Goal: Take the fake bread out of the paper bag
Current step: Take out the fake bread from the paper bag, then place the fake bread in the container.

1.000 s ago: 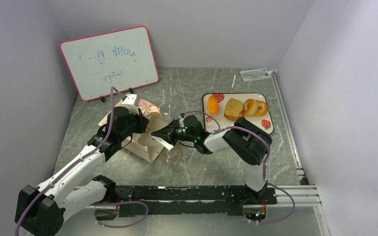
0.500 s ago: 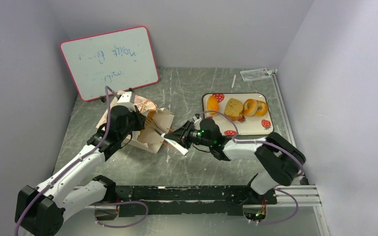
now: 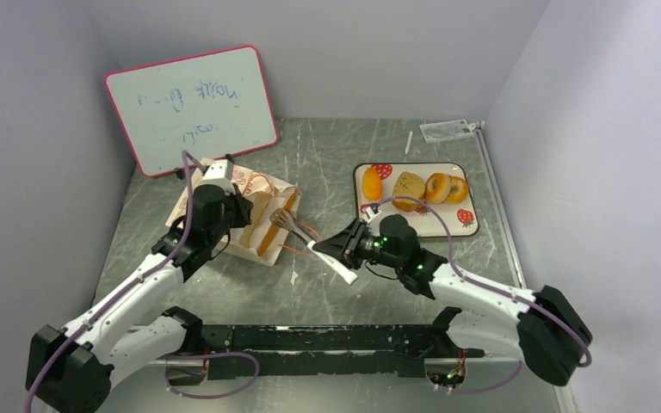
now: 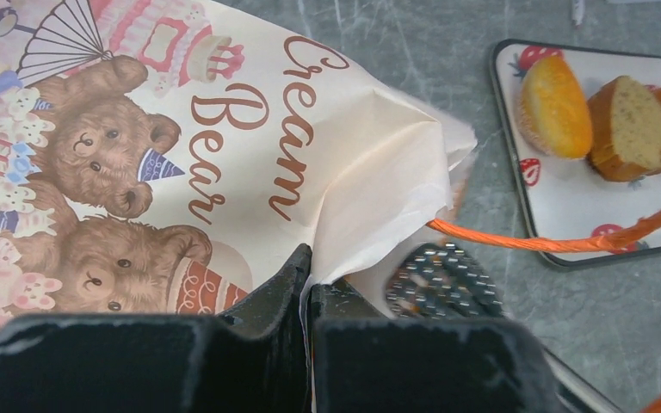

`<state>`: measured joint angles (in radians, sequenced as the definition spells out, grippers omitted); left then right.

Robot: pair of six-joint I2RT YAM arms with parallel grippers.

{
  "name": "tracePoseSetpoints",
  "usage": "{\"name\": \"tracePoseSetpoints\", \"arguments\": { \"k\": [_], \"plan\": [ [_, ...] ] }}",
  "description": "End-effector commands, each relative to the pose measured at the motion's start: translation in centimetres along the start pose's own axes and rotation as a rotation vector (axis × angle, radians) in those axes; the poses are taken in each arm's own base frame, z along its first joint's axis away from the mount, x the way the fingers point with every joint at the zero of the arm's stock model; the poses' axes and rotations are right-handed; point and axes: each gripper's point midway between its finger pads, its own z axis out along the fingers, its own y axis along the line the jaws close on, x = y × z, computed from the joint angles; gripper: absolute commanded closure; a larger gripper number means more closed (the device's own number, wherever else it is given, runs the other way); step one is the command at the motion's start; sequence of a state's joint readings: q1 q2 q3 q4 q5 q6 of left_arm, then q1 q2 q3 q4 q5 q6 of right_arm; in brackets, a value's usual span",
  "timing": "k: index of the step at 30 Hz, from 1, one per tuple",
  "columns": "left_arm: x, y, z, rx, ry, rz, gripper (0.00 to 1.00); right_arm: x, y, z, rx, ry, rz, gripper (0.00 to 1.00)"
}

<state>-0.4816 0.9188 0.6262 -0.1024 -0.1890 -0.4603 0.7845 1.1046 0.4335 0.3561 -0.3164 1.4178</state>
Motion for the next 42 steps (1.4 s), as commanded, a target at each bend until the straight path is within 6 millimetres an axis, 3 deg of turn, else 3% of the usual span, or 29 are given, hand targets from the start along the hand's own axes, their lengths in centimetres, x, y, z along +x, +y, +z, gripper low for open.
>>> {"name": "tracePoseSetpoints", "arguments": {
  "k": [1, 11, 17, 25, 34, 42],
  "plan": [
    [0.1, 0.8, 0.8, -0.073, 0.032, 0.009, 0.93, -1.5, 1.5, -1.9, -0.012, -0.097, -0.073, 1.0],
    [0.2, 1.1, 1.6, -0.114, 0.045, -0.003, 0.93, -2.9, 3.5, -6.2, -0.032, -0.244, -0.057, 1.0],
    [-0.1, 1.2, 1.9, -0.126, 0.04, -0.003, 0.93, -3.4, 3.4, -8.2, -0.022, -0.308, -0.028, 1.0],
    [-0.4, 0.6, 1.9, -0.111, 0.043, 0.002, 0.93, -5.6, 3.2, -13.1, -0.02, -0.516, 0.058, 1.0],
    [-0.7, -0.1, 2.3, -0.082, 0.058, 0.026, 0.93, -7.8, 1.1, -18.2, 0.013, -0.741, 0.186, 1.0],
    [-1.2, -1.0, 2.6, -0.046, 0.06, 0.051, 0.93, -8.5, -0.7, -19.8, 0.035, -0.821, 0.281, 1.0]
  ]
}}
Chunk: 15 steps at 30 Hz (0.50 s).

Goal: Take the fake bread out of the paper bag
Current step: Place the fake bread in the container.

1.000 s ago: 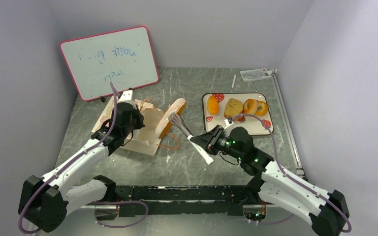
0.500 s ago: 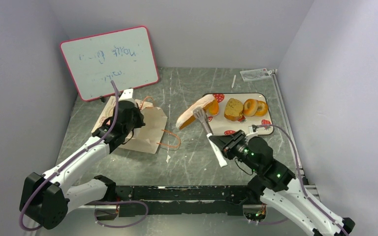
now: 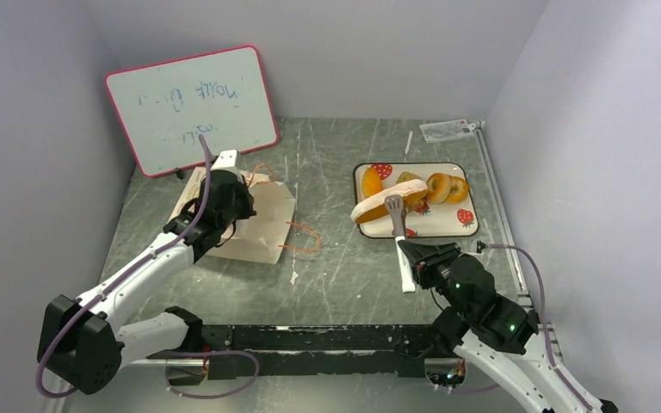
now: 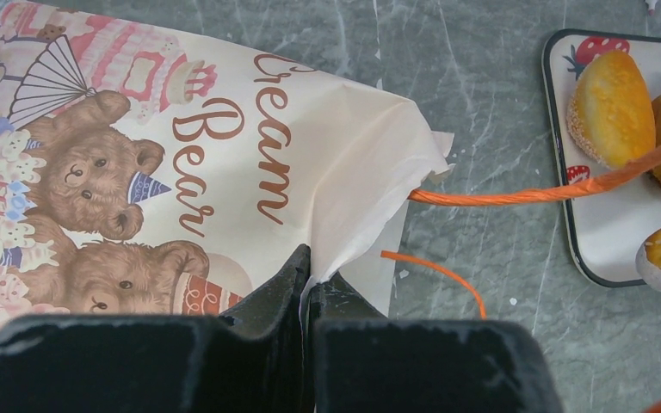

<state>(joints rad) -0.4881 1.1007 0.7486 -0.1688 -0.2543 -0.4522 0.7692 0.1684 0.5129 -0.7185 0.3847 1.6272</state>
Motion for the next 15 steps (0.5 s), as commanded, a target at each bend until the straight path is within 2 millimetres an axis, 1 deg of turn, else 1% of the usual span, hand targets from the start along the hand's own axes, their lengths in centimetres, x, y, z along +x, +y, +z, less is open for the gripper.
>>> {"name": "tracePoseSetpoints", "arguments": {
  "k": [1, 4, 10, 15],
  "plan": [
    [-1.6, -1.8, -0.2, 0.065, -0.025, 0.013, 0.93, -2.6, 1.0, -0.8, -0.037, -0.114, 0.111, 1.0],
    [-1.5, -2.1, -0.2, 0.085, -0.022, 0.01, 0.93, -3.0, 0.5, -0.6, -0.022, -0.143, 0.135, 1.0],
    [-1.6, -2.6, -0.1, 0.107, -0.019, 0.029, 0.93, -2.7, -0.2, 0.2, 0.006, -0.142, 0.159, 1.0],
    [-1.9, -3.1, 0.1, 0.128, -0.023, 0.041, 0.93, -2.9, -0.8, 0.4, 0.027, -0.159, 0.194, 1.0]
  ]
}}
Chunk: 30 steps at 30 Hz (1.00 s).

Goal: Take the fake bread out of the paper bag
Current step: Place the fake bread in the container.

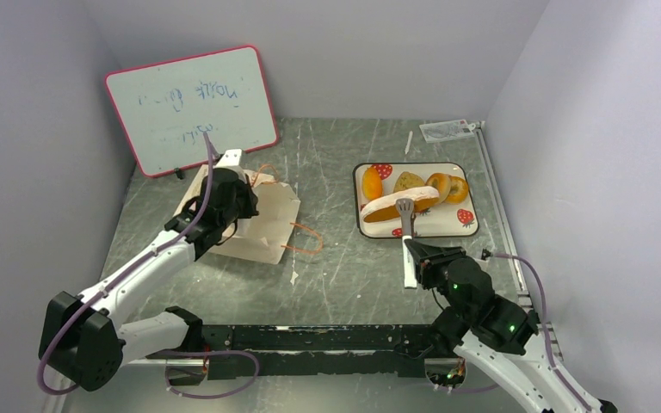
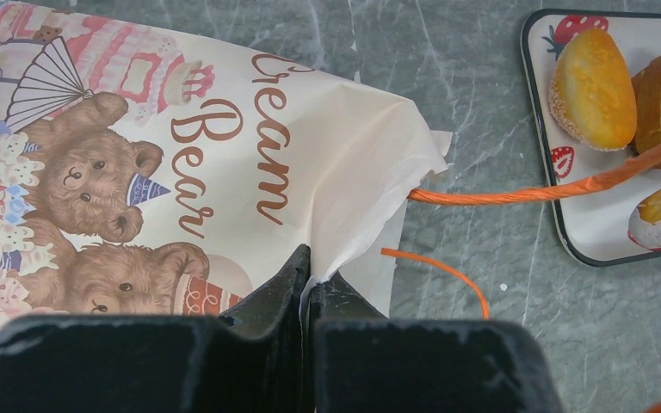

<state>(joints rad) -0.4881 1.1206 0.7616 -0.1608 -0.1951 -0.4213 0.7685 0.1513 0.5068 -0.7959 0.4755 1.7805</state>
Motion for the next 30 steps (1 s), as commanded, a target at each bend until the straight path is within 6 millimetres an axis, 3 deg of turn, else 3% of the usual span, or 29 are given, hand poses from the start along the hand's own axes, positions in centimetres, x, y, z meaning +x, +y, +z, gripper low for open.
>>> {"name": "tracePoseSetpoints", "arguments": {
  "k": [1, 30],
  "plan": [
    [-2.3, -2.0, 0.0, 0.075, -0.048, 0.015, 0.93, -1.0, 0.4, 0.4, -0.017, -0.058, 0.076, 1.0],
    [-3.0, -3.4, 0.2, 0.146, -0.067, 0.084, 0.93, -0.8, -2.6, 2.6, 0.038, -0.08, 0.161, 1.0]
  ]
}}
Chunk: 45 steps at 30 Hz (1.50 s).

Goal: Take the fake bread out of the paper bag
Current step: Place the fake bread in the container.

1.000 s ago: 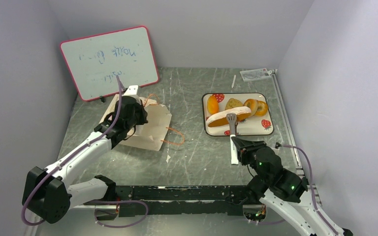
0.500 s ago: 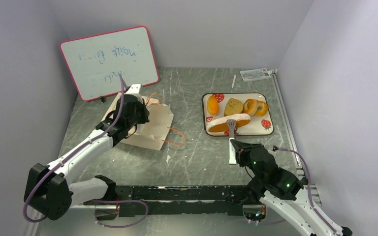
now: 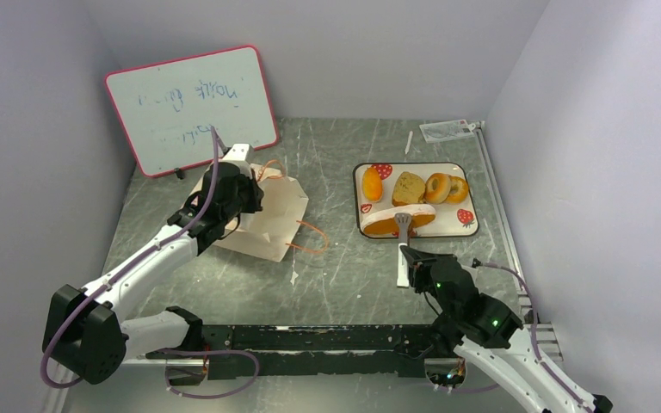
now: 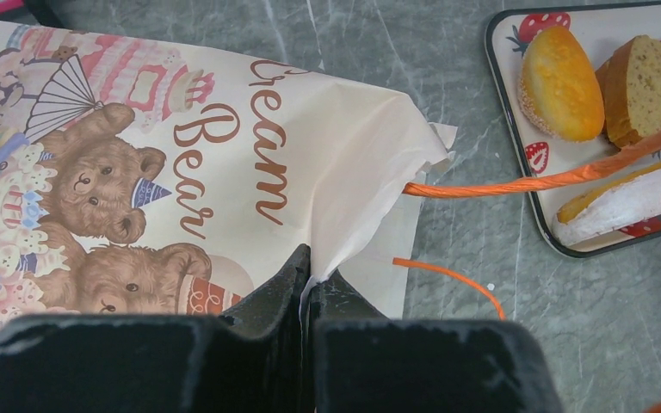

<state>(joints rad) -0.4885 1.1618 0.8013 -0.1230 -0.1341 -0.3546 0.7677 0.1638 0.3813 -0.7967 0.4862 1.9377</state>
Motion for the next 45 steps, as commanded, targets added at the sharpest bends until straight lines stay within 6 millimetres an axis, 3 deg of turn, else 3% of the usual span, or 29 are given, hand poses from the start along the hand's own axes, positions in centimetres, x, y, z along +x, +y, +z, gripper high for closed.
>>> {"name": "tracePoseSetpoints", "arguments": {
  "k": [1, 7, 13, 22, 45],
  "plan": [
    [-2.1, -1.8, -0.3, 0.078, -0.06, 0.028, 0.93, -0.6, 2.0, -0.1, -0.079, -0.03, 0.074, 1.0],
    [-2.0, -1.8, -0.3, 0.084, -0.056, 0.035, 0.93, -0.8, 1.3, 0.0, -0.06, -0.035, 0.09, 1.0],
    [-1.8, -2.0, -0.1, 0.093, -0.055, 0.026, 0.93, -1.0, 0.4, -0.1, -0.018, -0.038, 0.1, 0.76],
    [-1.6, -2.1, 0.0, 0.102, -0.053, 0.015, 0.93, -1.2, 0.4, -0.5, -0.017, -0.037, 0.095, 0.63],
    [-0.8, -2.1, -1.0, 0.127, -0.059, 0.035, 0.93, -0.8, 1.0, -1.9, -0.002, -0.003, 0.042, 0.6]
  ]
}}
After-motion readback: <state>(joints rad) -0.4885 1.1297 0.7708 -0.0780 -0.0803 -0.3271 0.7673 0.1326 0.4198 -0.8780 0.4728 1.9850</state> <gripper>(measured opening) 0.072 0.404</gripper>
